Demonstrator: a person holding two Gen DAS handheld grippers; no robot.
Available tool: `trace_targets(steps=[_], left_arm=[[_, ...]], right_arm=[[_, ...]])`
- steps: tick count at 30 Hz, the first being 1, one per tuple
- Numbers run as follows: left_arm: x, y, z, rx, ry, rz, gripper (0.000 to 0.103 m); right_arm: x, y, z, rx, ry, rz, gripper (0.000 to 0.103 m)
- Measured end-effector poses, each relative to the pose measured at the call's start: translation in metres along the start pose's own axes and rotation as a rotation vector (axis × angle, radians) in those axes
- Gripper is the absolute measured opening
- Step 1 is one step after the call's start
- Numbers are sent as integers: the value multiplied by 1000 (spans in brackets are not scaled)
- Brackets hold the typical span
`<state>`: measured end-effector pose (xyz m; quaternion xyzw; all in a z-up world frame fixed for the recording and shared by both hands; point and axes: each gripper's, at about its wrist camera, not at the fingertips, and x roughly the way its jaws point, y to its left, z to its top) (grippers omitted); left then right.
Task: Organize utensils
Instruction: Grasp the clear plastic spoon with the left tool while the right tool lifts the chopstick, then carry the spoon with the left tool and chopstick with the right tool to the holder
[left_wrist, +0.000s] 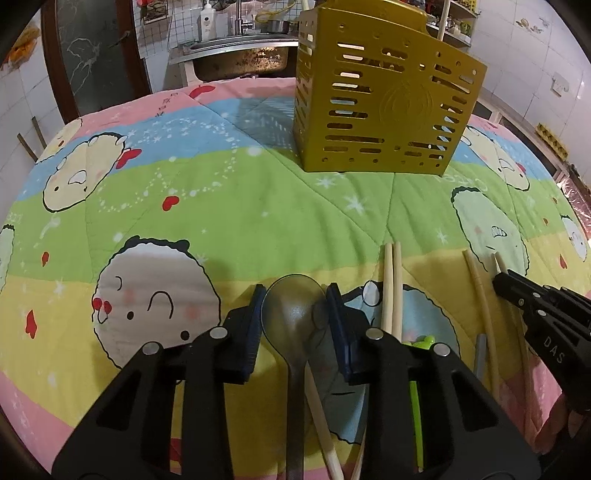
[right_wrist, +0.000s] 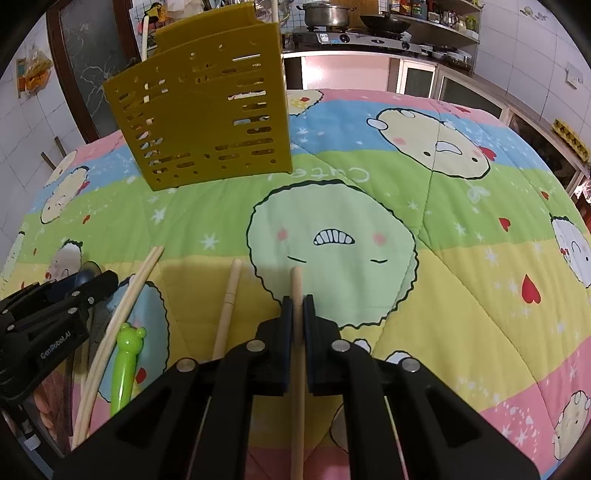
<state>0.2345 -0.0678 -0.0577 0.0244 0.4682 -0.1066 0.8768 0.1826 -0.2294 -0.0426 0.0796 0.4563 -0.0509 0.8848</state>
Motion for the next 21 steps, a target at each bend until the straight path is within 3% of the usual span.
trace_targets(steps=[11, 21], left_arm=[[-42, 15, 8, -71, -136, -8, 32], [-100, 19, 0, -71, -324, 23, 32]], right_arm=[[-30, -22, 4, 79, -79, 98, 6], [-87, -26, 2, 70, -260, 106, 6]])
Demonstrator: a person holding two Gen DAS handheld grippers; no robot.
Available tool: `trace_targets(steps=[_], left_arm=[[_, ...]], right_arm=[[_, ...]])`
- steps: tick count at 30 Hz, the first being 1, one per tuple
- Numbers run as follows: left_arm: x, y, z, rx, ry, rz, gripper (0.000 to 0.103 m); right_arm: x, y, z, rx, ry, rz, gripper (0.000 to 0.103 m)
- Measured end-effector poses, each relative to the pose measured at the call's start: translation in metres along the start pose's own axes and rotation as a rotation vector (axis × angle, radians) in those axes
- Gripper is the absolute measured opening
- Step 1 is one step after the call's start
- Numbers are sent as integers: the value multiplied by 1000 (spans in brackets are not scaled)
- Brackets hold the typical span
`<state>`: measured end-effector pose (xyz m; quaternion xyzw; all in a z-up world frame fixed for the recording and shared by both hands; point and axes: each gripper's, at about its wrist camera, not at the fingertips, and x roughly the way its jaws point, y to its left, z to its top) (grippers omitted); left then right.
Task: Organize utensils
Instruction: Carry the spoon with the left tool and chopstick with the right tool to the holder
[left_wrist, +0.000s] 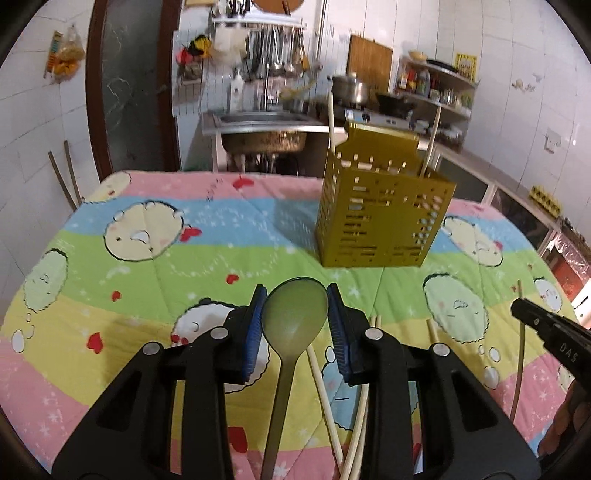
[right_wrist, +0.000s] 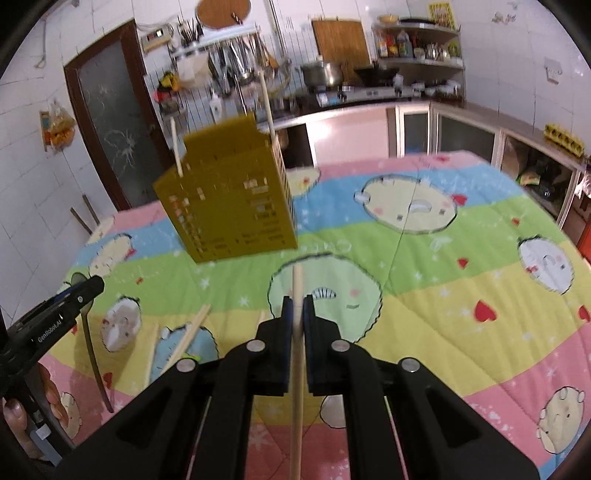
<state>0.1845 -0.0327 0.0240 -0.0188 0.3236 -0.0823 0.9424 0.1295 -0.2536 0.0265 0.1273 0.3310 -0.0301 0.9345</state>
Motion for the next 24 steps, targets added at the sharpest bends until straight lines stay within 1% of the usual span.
trace_targets(steps=[4, 11, 19, 24], left_arm=[[-21, -1, -1, 21, -71, 25, 32], [-50, 6, -1, -4, -169, 34, 31], [-76, 10, 5, -17, -251, 32, 31], [-82, 10, 11, -28, -271, 19, 31]], right_arm=[[-22, -2, 3, 5, -73, 8, 6], [-44, -3, 8, -10, -164, 1, 6], [-53, -5, 12, -7, -212, -11, 6], [-57, -5, 16, -5, -236, -11, 6]])
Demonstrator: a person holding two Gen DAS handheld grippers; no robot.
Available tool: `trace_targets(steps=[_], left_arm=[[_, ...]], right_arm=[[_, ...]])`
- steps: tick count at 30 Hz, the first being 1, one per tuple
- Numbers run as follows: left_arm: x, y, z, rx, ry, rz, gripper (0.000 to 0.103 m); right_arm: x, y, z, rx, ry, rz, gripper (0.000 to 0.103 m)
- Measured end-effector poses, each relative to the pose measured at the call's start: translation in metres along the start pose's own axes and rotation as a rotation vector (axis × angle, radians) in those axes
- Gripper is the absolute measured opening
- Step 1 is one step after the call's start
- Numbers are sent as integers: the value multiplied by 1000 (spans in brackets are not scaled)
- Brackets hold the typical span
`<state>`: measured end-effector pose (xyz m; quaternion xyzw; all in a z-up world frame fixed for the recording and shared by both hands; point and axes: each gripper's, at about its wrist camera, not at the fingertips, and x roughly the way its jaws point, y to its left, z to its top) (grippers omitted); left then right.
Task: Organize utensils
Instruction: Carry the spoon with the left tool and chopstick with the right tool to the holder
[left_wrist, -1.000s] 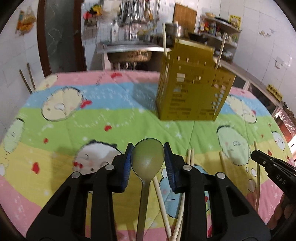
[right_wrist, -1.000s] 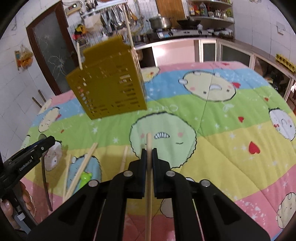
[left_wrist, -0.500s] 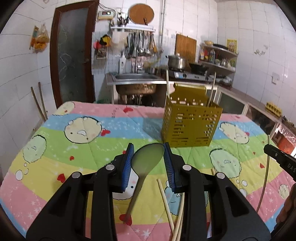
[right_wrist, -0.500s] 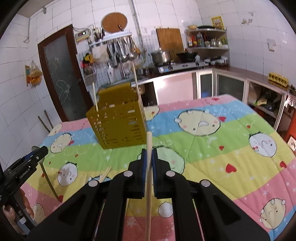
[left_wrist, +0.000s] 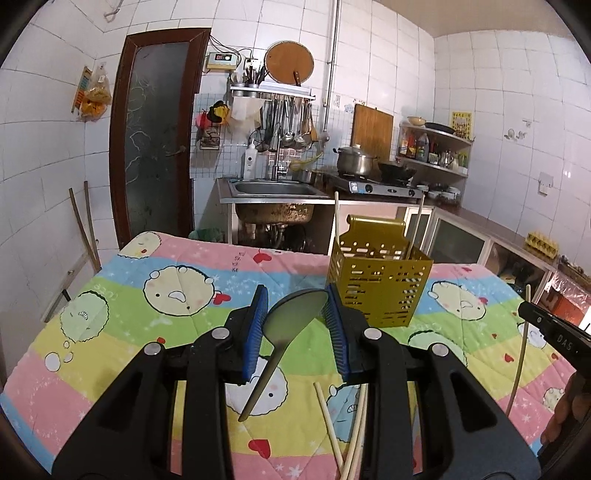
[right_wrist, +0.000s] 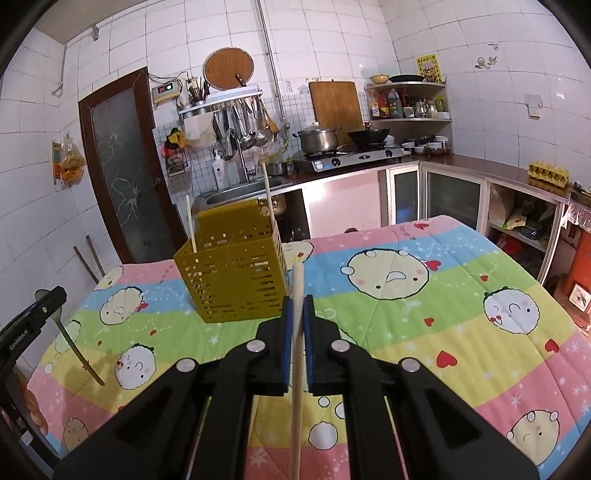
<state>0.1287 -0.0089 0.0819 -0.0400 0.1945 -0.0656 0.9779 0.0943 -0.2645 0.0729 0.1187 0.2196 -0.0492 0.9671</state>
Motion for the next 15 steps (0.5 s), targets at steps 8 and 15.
trace_targets(steps=[8, 15], left_arm=[[1, -3, 13, -9, -15, -25, 31], [10, -8, 25, -2, -27, -42, 31]], right_arm=[[1, 1, 10, -3, -28, 2, 6], [12, 6, 18, -15, -24, 1, 6]])
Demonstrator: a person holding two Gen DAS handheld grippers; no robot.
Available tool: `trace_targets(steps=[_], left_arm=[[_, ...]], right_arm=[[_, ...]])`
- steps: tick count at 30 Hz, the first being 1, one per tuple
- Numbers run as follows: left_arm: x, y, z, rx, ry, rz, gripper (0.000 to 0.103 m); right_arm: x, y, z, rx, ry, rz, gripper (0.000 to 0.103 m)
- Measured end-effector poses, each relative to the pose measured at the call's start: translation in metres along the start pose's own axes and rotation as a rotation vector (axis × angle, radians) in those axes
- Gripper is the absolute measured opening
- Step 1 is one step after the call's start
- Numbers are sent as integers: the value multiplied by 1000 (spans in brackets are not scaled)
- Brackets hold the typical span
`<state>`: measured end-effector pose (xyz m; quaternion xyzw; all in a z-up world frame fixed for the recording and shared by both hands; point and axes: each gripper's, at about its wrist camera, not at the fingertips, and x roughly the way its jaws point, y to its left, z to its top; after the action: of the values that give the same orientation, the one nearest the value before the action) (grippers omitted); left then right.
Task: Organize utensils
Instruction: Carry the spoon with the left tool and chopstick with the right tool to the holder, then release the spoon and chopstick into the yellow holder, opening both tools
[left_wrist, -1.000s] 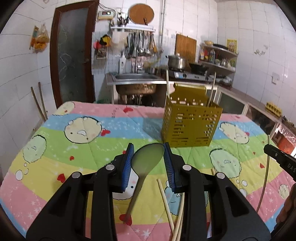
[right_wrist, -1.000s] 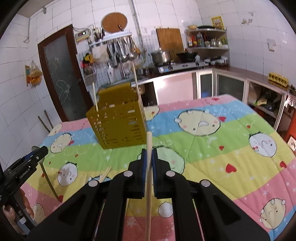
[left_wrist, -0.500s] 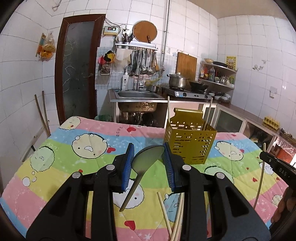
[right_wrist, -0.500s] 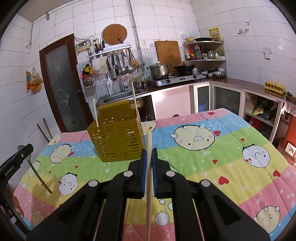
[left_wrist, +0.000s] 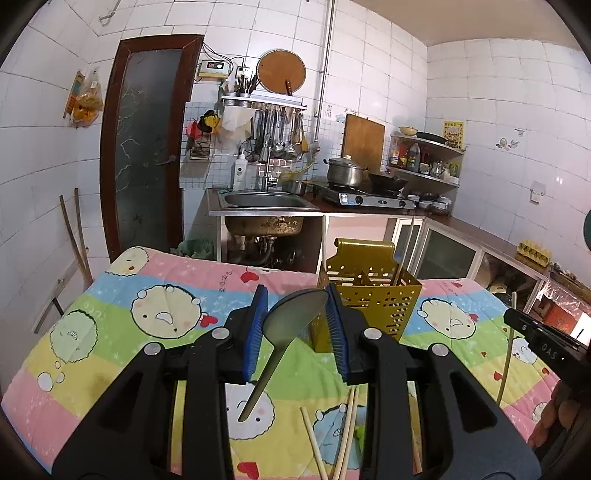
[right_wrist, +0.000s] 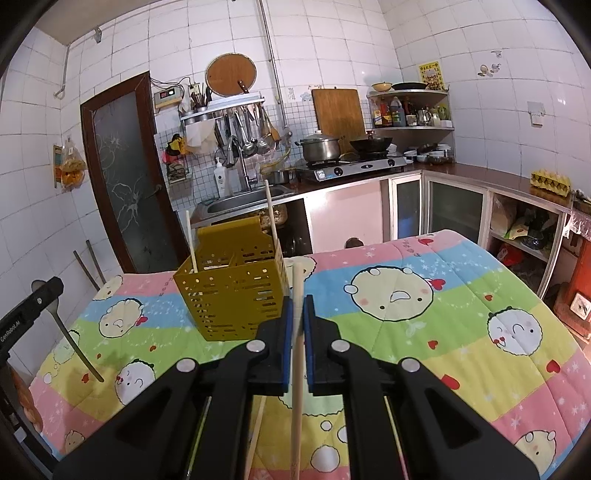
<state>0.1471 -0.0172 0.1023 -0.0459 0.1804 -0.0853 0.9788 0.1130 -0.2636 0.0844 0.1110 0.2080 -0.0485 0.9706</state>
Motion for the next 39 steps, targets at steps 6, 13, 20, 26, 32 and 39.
trace_targets(steps=[6, 13, 20, 26, 32, 39], left_arm=[[13, -3, 14, -7, -10, -8, 31], [27, -14, 47, -3, -56, -42, 31], [46, -33, 95, -15, -127, -114, 31], [83, -52, 132, -22, -156, -160, 31], [138, -66, 149, -25, -155, -223, 31], [194, -70, 112, -26, -105, -232, 31]], right_arm=[[13, 7, 14, -10, 0, 11, 6], [29, 24, 44, -32, -31, 37, 6], [50, 42, 96, -45, -109, 56, 6], [71, 44, 144, -16, -210, 67, 6], [102, 45, 177, -2, -302, 63, 6], [144, 52, 170, -41, -347, 64, 6]])
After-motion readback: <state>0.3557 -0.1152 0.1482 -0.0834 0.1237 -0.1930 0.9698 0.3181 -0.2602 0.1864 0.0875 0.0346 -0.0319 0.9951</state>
